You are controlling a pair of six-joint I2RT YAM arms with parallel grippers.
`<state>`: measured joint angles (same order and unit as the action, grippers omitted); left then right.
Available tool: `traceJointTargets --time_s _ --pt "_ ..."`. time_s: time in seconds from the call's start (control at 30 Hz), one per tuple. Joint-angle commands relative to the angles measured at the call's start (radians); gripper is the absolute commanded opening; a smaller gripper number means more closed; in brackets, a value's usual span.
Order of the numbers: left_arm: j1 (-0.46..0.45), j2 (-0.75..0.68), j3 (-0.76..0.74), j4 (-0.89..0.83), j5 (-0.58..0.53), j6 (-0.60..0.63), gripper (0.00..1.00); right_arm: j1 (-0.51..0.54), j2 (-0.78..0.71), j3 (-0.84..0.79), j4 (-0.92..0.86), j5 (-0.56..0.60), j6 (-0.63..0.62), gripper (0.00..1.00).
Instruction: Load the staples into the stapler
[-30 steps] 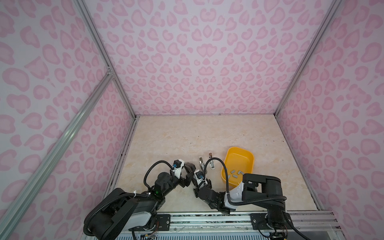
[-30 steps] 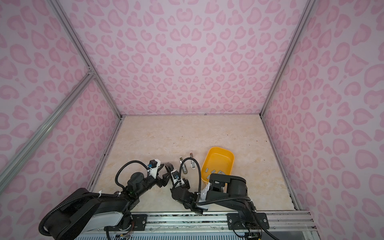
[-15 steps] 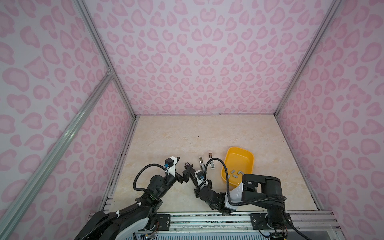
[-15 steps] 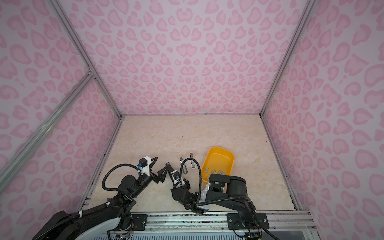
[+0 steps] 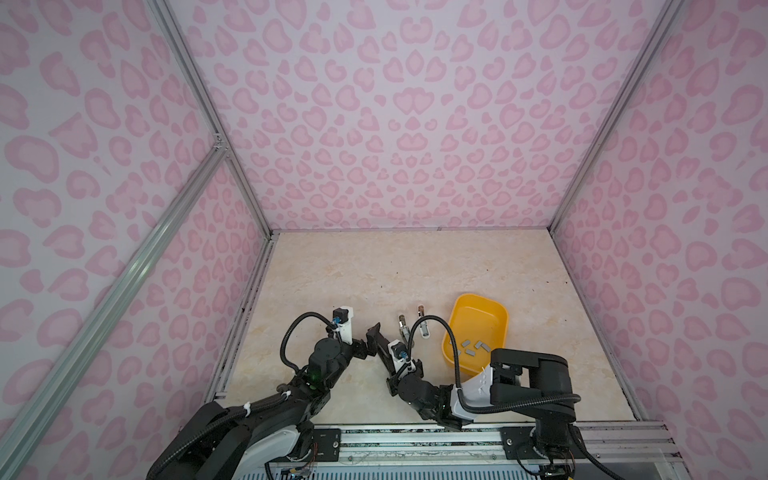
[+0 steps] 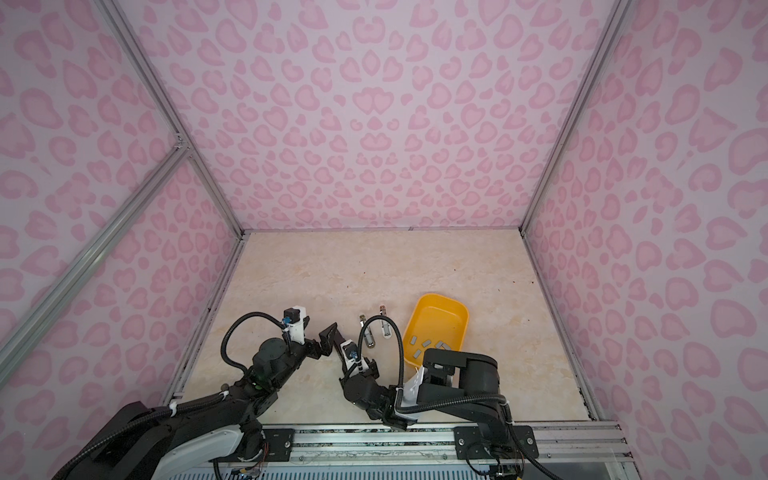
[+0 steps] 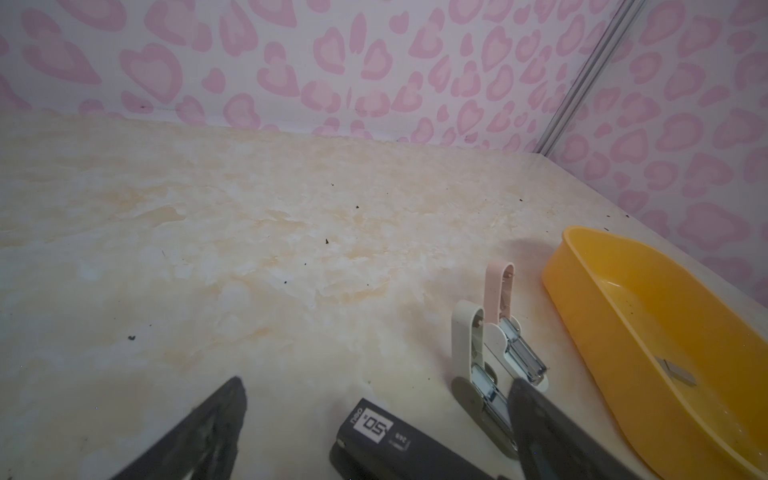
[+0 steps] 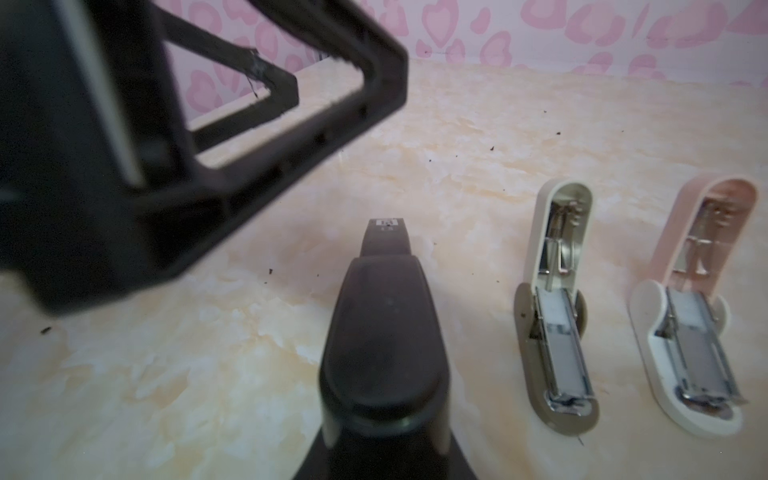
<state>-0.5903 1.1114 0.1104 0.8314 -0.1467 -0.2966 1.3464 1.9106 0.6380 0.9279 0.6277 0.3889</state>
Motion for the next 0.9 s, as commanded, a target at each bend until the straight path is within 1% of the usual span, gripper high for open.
traceJointTargets --time_s 0.0,0.03,0.13,0.33,0.4,0.47,0.5,0.63,0.87 --pt "0.002 0.070 0.031 0.027 -0.029 -0.046 0.99 0.002 -0.034 -0.015 0.002 0.024 0.002 0.36" --pt "0.001 0.090 0.042 0.028 -0.032 -0.047 0.99 0.002 -0.048 -0.017 -0.008 0.026 0.005 0.38" --pt "0.002 0.141 0.062 0.034 -0.037 -0.048 0.98 0.003 -0.077 -0.024 -0.026 0.027 -0.001 0.38" --pt "0.001 0.170 0.061 0.052 -0.030 -0.058 0.98 0.003 -0.105 -0.028 -0.047 0.011 -0.004 0.41" --pt "0.001 0.163 0.050 0.055 -0.030 -0.060 0.97 0.001 -0.120 -0.021 -0.066 0.009 -0.005 0.34" --pt "0.001 0.152 0.039 0.056 -0.032 -0.061 0.98 -0.011 -0.129 0.004 -0.127 0.003 0.021 0.25" --pt "0.001 0.149 0.033 0.055 -0.031 -0.062 0.98 -0.022 -0.130 0.015 -0.149 -0.012 0.035 0.23" --pt "0.001 0.164 0.020 0.067 -0.023 -0.071 0.97 -0.071 -0.119 0.035 -0.187 -0.074 0.088 0.22" --pt "0.000 0.145 0.001 0.072 0.001 -0.085 0.97 -0.073 -0.069 0.069 -0.216 -0.106 0.101 0.20"
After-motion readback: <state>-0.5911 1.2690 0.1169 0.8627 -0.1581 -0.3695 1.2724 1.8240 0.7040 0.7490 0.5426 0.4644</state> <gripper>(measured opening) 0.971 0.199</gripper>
